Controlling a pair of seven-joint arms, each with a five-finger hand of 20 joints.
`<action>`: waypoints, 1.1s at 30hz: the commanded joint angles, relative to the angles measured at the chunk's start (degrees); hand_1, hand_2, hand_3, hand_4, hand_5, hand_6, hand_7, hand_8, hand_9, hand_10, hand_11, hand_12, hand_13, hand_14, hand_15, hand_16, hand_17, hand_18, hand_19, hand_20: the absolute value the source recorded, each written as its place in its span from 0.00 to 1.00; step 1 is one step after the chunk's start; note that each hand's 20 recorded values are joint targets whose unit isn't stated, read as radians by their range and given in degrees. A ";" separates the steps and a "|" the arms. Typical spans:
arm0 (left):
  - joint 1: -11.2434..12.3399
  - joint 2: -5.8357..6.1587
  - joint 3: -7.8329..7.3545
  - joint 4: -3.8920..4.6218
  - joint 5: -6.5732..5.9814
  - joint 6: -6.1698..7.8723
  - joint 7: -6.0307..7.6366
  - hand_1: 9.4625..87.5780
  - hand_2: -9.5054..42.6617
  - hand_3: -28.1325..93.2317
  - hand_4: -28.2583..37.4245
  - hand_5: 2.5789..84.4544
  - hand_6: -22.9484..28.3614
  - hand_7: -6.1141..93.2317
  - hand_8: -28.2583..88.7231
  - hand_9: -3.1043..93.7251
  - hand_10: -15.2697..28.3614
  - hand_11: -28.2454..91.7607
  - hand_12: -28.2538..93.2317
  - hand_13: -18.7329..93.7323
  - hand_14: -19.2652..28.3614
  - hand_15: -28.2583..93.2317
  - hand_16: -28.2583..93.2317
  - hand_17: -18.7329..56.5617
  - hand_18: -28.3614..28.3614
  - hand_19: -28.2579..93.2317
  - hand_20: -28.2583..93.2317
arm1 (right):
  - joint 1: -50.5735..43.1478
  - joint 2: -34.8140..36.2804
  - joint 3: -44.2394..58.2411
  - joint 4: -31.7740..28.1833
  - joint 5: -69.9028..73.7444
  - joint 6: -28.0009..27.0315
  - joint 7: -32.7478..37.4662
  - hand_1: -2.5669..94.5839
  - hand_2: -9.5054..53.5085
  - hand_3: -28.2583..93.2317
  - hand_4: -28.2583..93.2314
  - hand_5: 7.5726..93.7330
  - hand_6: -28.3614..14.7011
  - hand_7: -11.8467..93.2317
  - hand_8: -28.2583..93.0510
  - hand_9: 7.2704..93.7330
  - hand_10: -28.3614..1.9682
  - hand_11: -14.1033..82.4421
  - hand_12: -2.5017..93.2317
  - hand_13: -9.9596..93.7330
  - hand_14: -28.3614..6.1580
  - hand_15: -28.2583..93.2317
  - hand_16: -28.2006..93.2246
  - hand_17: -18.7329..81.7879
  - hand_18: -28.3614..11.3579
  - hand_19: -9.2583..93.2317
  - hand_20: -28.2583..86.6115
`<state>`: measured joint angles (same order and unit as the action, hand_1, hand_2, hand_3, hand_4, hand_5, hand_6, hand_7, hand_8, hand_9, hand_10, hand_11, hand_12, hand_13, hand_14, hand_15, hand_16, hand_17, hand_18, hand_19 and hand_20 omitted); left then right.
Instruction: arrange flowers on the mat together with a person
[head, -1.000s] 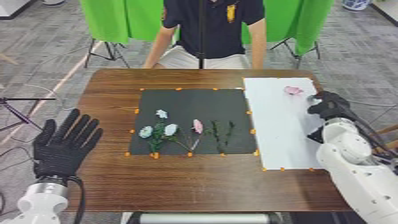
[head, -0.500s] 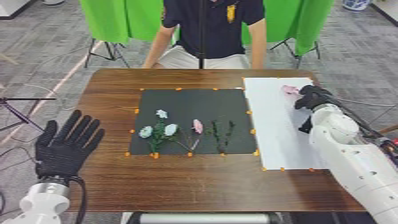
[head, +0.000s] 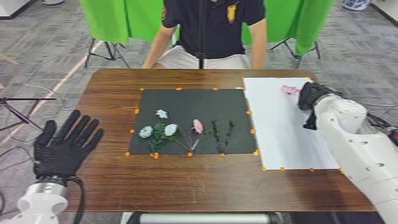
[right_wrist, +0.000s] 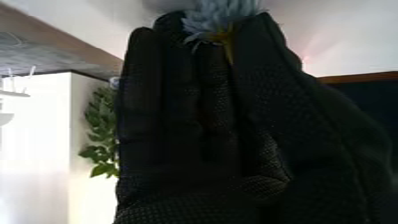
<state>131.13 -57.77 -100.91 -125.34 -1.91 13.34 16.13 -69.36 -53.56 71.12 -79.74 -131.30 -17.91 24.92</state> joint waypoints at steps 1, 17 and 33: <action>0.72 -0.76 -0.06 0.00 -0.22 -0.37 -0.75 0.20 0.52 0.81 0.00 0.50 0.60 0.19 0.16 0.43 0.71 0.40 0.30 0.43 0.75 0.51 0.18 0.17 0.76 0.52 0.35 | -6.52 0.21 -1.04 -1.81 1.04 5.57 -2.88 0.69 0.00 0.78 0.00 0.66 0.73 0.51 0.21 0.81 0.73 0.25 0.45 0.78 0.85 0.50 0.58 0.66 0.50 0.85 0.53; -1.26 0.41 0.99 0.95 -0.18 -0.50 -1.20 0.20 0.52 0.81 0.00 0.50 0.60 0.19 0.16 0.43 0.71 0.41 0.30 0.43 0.75 0.51 0.18 0.17 0.76 0.52 0.35 | -9.32 3.74 -0.30 -20.18 6.72 10.24 -9.86 0.75 0.00 0.78 0.00 0.69 0.69 0.54 0.26 0.83 0.68 0.31 0.52 0.80 0.82 0.58 0.68 0.77 0.77 0.88 0.42; -3.30 -0.43 3.43 1.23 -0.25 1.73 -2.40 0.20 0.53 0.81 0.00 0.50 0.61 0.19 0.15 0.43 0.71 0.41 0.30 0.43 0.75 0.51 0.18 0.17 0.76 0.52 0.35 | -6.29 -10.54 -9.14 -19.47 4.41 6.36 -13.62 0.74 0.00 0.80 0.00 0.70 0.67 0.53 0.27 0.83 0.68 0.32 0.52 0.80 0.82 0.57 0.69 0.78 0.85 0.91 0.31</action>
<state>129.27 -57.45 -98.57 -124.45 -1.98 13.37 15.41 -74.11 -56.77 63.86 -100.27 -124.04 -8.53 11.71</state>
